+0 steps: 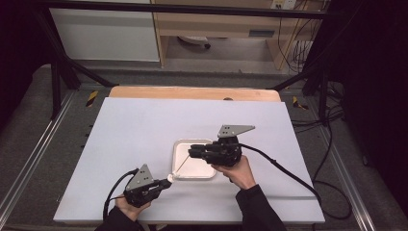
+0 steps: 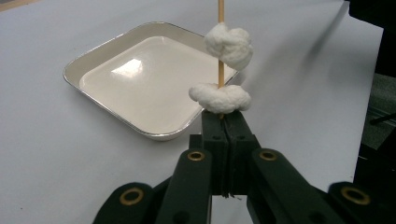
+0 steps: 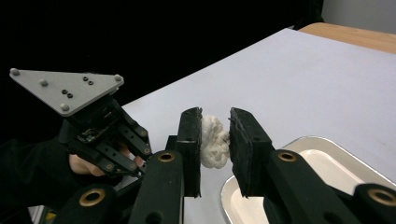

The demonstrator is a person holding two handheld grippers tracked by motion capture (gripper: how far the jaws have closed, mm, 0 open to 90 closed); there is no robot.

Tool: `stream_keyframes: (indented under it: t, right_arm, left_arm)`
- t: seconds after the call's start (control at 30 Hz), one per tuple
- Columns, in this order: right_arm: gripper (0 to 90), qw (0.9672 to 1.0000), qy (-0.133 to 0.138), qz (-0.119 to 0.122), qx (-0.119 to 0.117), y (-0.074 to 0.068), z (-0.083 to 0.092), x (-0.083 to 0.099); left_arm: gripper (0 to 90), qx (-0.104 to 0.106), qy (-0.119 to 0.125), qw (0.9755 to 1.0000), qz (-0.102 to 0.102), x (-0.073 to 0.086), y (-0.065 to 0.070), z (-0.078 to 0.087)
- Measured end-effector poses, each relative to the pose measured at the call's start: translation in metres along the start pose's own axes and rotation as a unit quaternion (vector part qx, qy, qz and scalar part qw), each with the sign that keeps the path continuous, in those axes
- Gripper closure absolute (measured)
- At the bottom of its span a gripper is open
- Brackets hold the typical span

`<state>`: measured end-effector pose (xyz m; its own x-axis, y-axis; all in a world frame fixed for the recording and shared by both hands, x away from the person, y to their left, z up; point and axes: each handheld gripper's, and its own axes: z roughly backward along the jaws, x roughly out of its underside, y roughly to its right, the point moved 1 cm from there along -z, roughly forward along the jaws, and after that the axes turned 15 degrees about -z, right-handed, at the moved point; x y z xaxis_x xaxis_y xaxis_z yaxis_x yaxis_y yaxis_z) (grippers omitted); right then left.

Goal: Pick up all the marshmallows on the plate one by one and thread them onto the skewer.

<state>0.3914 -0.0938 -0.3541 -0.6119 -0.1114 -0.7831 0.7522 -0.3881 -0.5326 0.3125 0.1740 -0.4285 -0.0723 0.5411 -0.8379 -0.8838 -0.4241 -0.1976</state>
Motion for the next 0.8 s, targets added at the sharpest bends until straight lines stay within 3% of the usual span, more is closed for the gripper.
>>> stream_keyframes:
  t: [0.3, 0.8]
  right_arm:
    - [79.7, 0.9999, -0.011, -0.006, -0.012, 0.001, -0.006, 0.005]
    - [82.8, 0.9995, 0.007, -0.021, -0.021, -0.002, -0.016, 0.015]
  left_arm:
    - [88.7, 0.001, -0.013, 0.9999, -0.009, 0.000, 0.002, -0.002]
    - [88.9, 0.000, -0.020, 0.9998, 0.000, 0.000, 0.002, -0.002]
